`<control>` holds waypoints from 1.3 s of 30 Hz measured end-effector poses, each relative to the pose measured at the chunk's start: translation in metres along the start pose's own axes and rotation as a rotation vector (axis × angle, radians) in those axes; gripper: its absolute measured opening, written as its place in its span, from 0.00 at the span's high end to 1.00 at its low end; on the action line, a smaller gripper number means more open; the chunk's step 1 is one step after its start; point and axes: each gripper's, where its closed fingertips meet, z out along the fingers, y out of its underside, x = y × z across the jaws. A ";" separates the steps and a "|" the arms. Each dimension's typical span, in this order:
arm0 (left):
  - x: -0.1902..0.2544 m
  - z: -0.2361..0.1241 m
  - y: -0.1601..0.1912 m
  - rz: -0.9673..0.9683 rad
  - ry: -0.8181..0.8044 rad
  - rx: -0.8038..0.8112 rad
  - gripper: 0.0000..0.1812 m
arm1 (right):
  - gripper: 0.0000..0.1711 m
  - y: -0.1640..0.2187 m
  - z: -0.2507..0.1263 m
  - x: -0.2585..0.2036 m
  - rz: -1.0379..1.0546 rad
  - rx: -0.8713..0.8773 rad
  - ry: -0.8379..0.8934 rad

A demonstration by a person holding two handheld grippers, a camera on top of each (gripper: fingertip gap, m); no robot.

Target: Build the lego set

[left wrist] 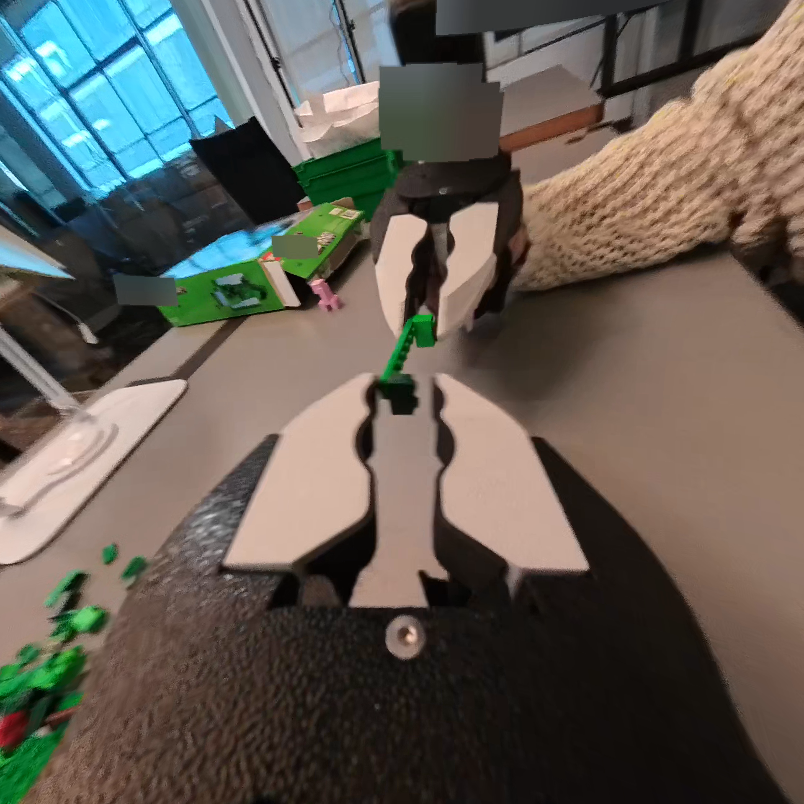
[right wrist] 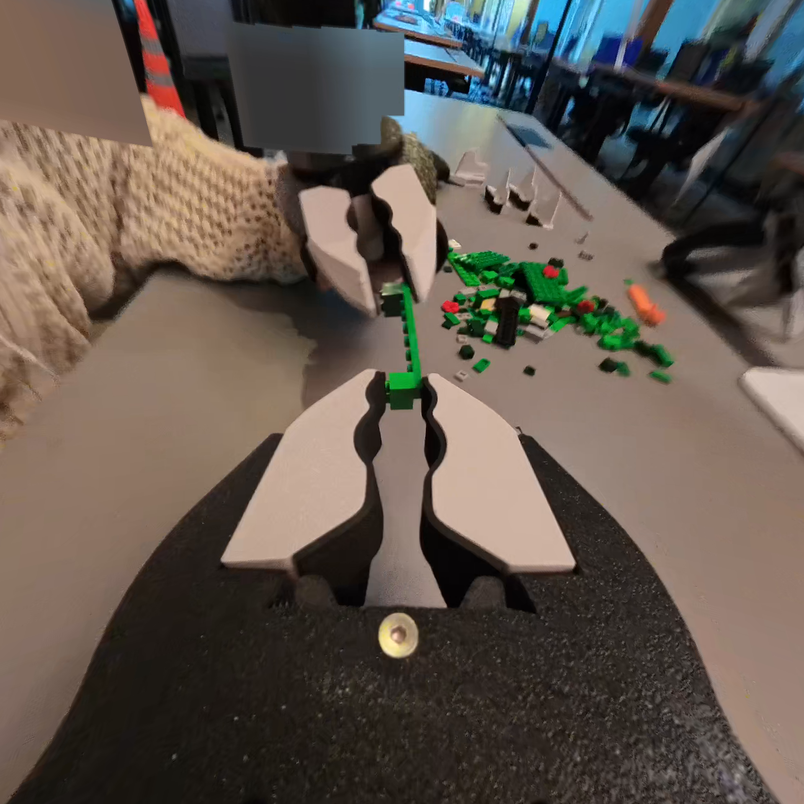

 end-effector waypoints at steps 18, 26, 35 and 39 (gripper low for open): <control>0.005 0.013 0.052 -0.012 0.007 -0.329 0.91 | 0.79 0.004 -0.019 0.030 0.412 0.097 -0.015; 0.019 0.008 0.081 -0.131 0.123 -0.503 0.76 | 0.77 0.059 -0.001 0.009 0.170 -0.281 -0.054; 0.010 -0.002 0.081 -0.075 0.128 -0.462 0.76 | 0.76 0.066 0.017 0.009 0.040 -0.353 -0.117; 0.010 -0.002 0.083 -0.055 0.118 -0.478 0.79 | 0.76 0.071 0.020 0.007 0.027 -0.392 -0.153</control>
